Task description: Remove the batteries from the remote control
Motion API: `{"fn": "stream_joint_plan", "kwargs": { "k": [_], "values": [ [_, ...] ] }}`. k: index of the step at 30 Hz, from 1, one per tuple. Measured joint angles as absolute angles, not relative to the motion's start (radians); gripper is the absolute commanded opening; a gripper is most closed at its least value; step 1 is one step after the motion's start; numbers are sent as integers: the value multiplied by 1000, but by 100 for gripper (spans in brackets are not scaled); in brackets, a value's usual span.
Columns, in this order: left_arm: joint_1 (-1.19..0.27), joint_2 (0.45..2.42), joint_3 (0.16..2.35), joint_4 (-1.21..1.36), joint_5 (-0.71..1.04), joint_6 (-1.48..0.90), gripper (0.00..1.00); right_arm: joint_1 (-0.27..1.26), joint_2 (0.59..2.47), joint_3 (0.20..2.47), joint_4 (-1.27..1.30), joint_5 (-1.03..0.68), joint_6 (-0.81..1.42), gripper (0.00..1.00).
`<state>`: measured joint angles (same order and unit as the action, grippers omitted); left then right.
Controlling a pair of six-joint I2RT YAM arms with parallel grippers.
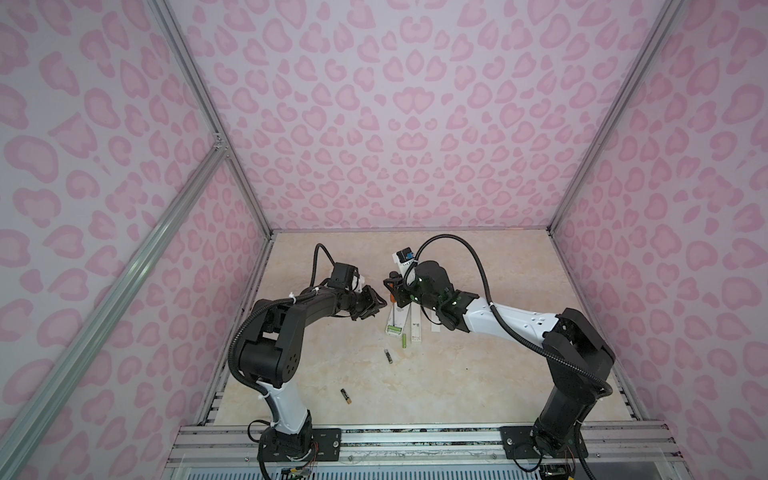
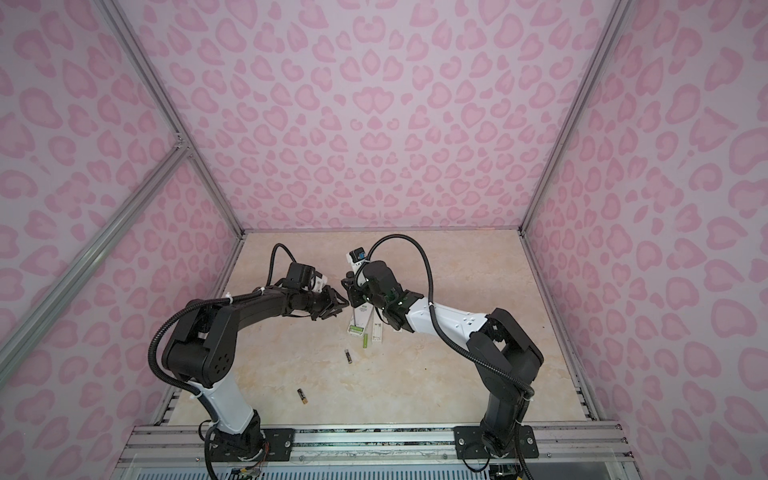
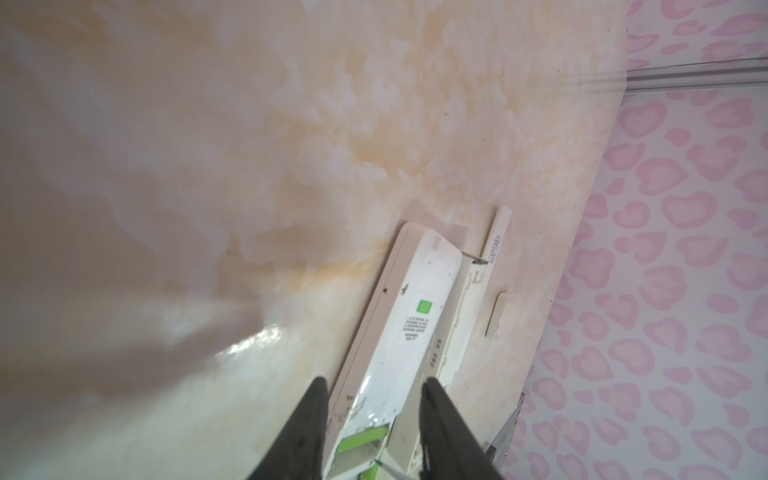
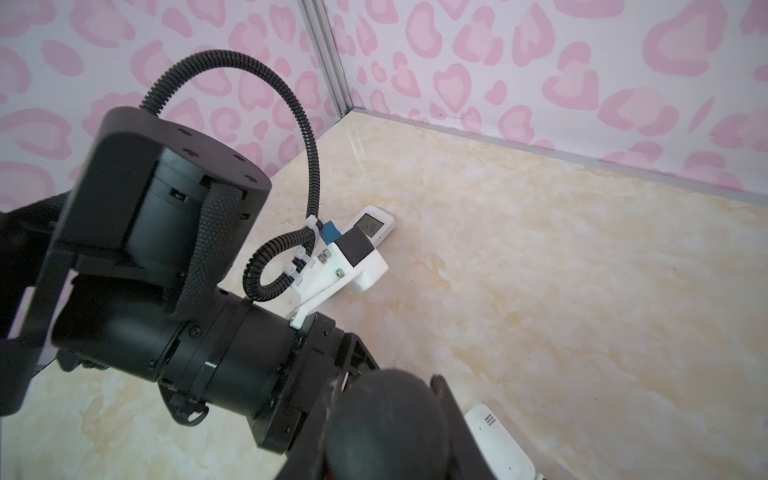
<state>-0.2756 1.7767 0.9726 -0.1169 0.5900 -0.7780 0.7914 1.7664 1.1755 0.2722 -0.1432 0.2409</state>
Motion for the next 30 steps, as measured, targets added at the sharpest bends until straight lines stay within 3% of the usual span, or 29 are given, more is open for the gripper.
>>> {"fn": "stream_joint_plan", "kwargs": {
  "k": [19,30],
  "values": [
    [-285,1559,694,-105,568,-810,39,776,1784,1125,365,-283,87,0],
    [-339,1528,664,-87,542,-856,38,777,1753,1078,398,-304,60,0]
  ]
}}
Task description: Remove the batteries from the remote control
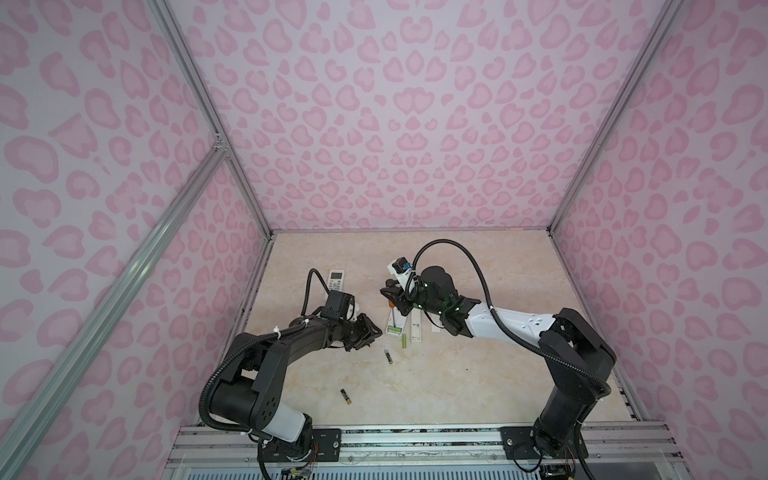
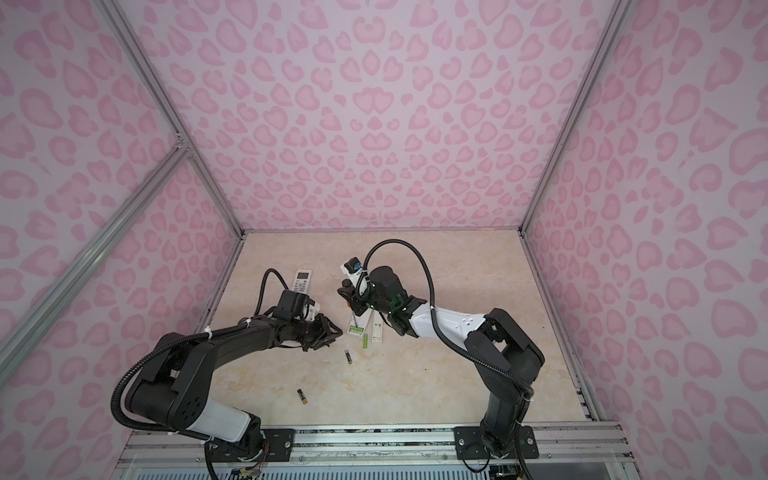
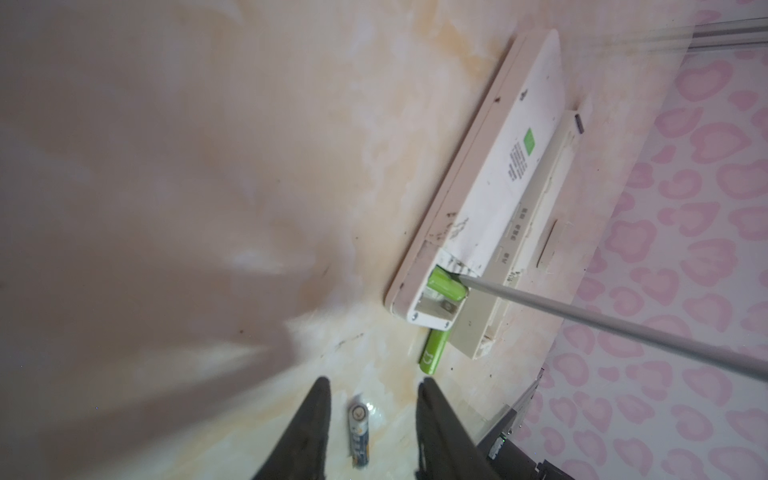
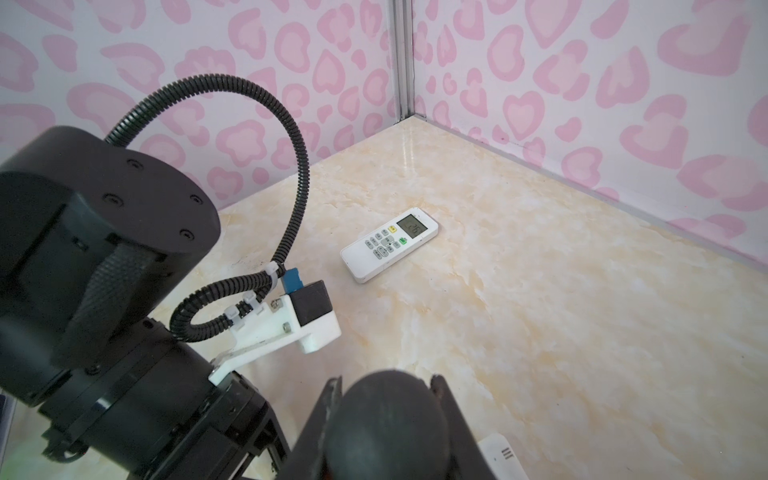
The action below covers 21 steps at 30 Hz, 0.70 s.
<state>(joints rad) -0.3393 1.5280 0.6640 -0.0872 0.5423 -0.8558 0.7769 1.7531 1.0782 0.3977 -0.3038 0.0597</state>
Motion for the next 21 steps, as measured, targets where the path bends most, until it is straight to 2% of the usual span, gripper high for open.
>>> {"fn": "stream_joint_plan", "kwargs": {
  "k": [21],
  "values": [
    [-404,1561,666,-35,487,-964,37,772,1730,1037,432,-307,16,0]
  ]
}}
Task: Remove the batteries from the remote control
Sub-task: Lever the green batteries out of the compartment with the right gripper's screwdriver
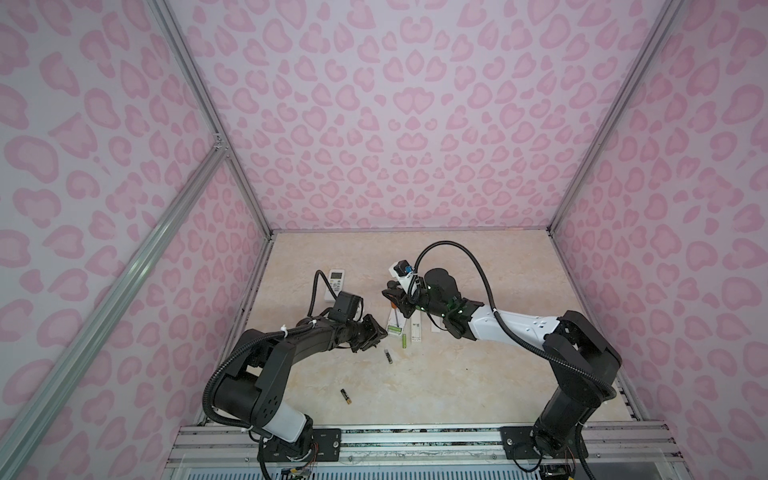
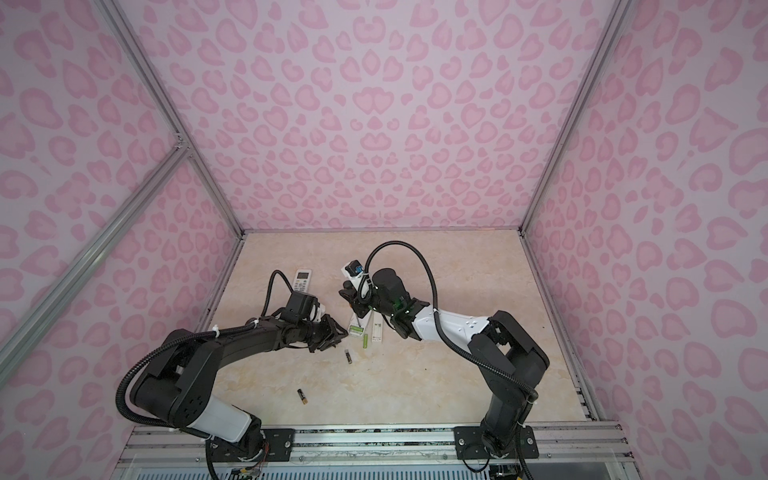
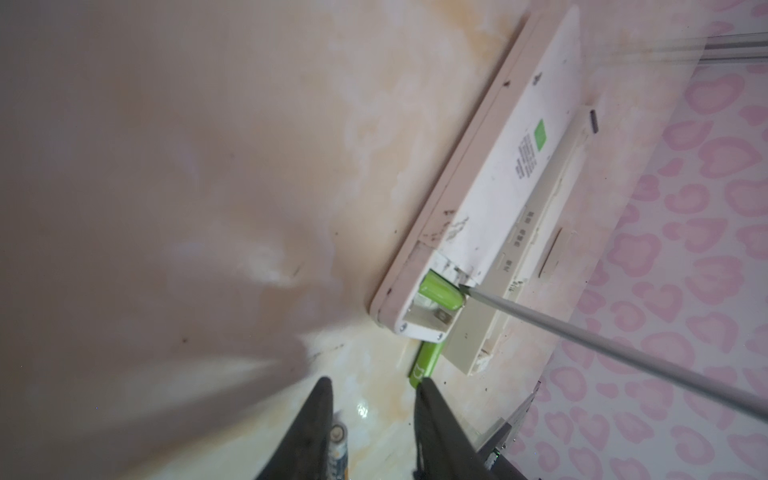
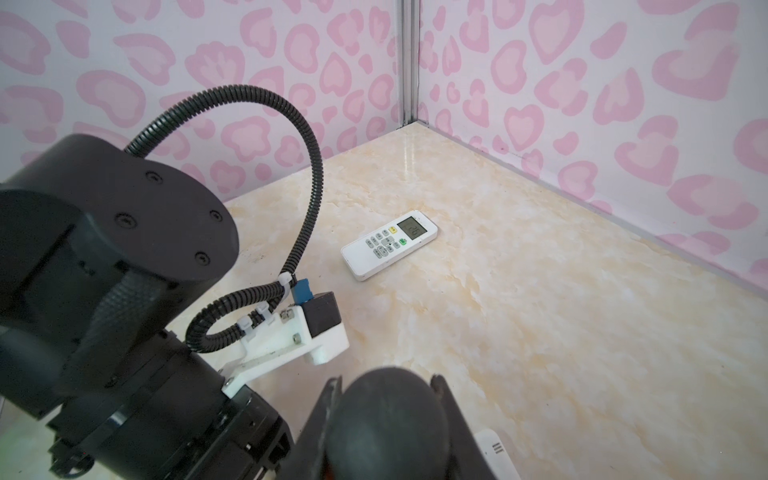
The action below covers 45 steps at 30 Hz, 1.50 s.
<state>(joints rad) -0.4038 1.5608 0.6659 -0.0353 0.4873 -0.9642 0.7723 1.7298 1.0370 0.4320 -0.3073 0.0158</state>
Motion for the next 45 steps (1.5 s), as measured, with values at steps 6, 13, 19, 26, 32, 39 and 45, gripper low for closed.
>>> {"fn": "stream_joint_plan", "kwargs": {
  "k": [6,13,19,26,32,39,45],
  "values": [
    [-421,1586,676,-22,483,-991,28,772,1730,1021,459,-315,16,0],
    [-434,1611,678,9,484,-1019,26,758,1733,1002,504,-335,37,0],
    [-434,1628,679,27,483,-1028,25,752,1735,988,534,-342,46,0],
    [-435,1642,679,58,486,-1047,23,752,1730,955,587,-341,65,0],
    [-435,1645,679,69,486,-1047,23,755,1728,943,570,-342,61,0],
    [-436,1646,676,77,482,-1050,23,754,1732,942,577,-344,69,0],
    [-436,1645,668,93,482,-1054,23,752,1739,965,547,-307,104,0]
  ]
}}
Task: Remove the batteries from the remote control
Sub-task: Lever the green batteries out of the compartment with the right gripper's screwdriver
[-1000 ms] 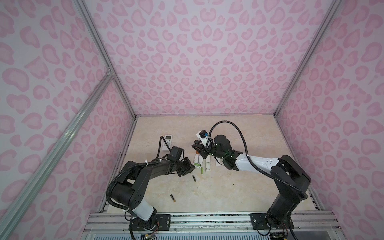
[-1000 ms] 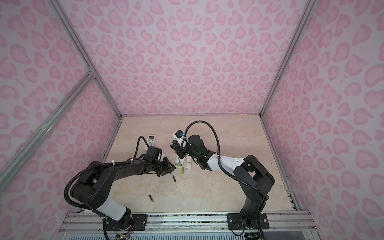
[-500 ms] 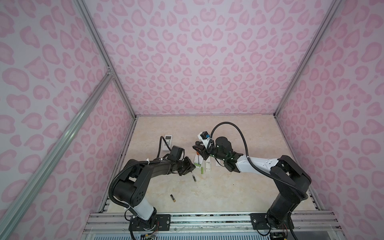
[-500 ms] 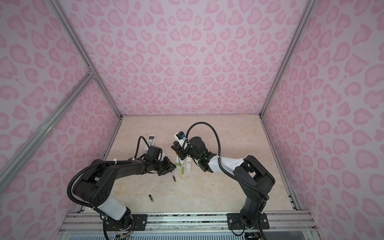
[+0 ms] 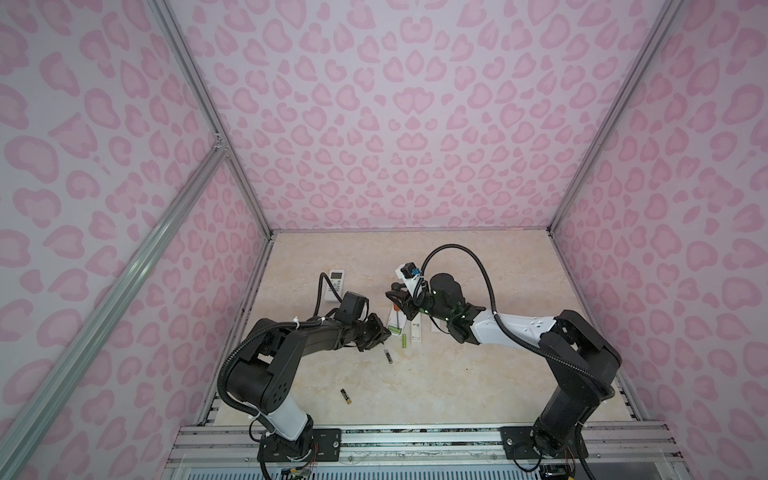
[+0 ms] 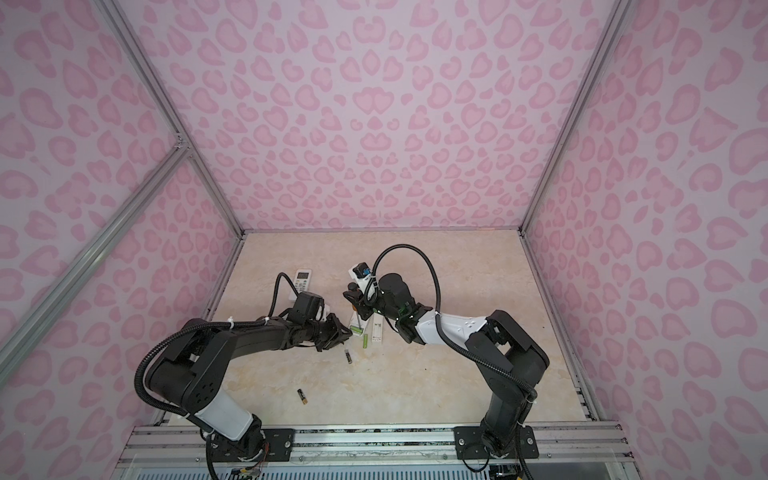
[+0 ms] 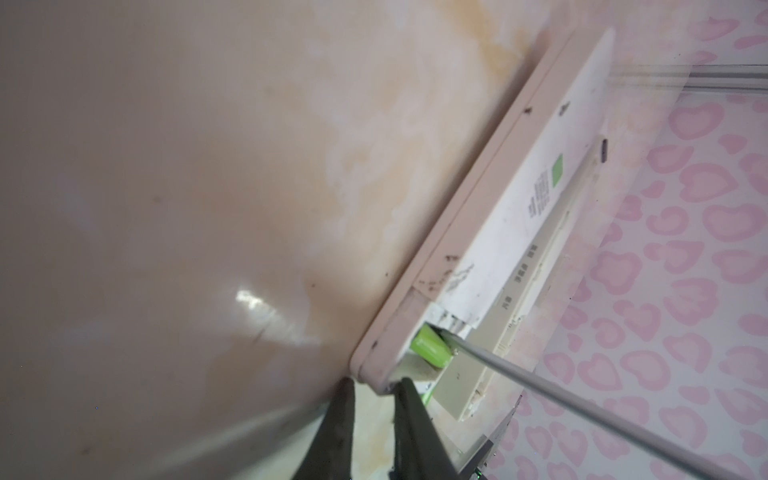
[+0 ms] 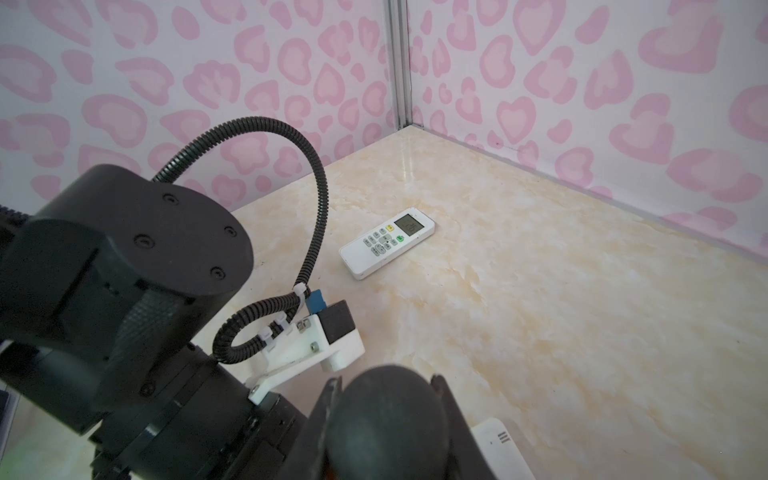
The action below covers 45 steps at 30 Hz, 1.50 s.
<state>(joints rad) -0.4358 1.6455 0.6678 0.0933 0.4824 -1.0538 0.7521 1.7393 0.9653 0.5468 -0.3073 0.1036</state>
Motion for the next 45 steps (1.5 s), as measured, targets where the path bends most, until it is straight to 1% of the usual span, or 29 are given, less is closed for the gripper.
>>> {"fn": "stream_joint_plan", "kwargs": {
  "k": [10,22,45],
  "values": [
    [-436,1645,666,100,479,-1065,22,714,1769,980,542,-280,322,0],
    [-436,1645,662,107,474,-1065,21,686,1773,980,529,-281,492,0],
    [-415,1576,628,45,445,-1027,20,687,1778,993,490,-280,511,0]
  ]
}}
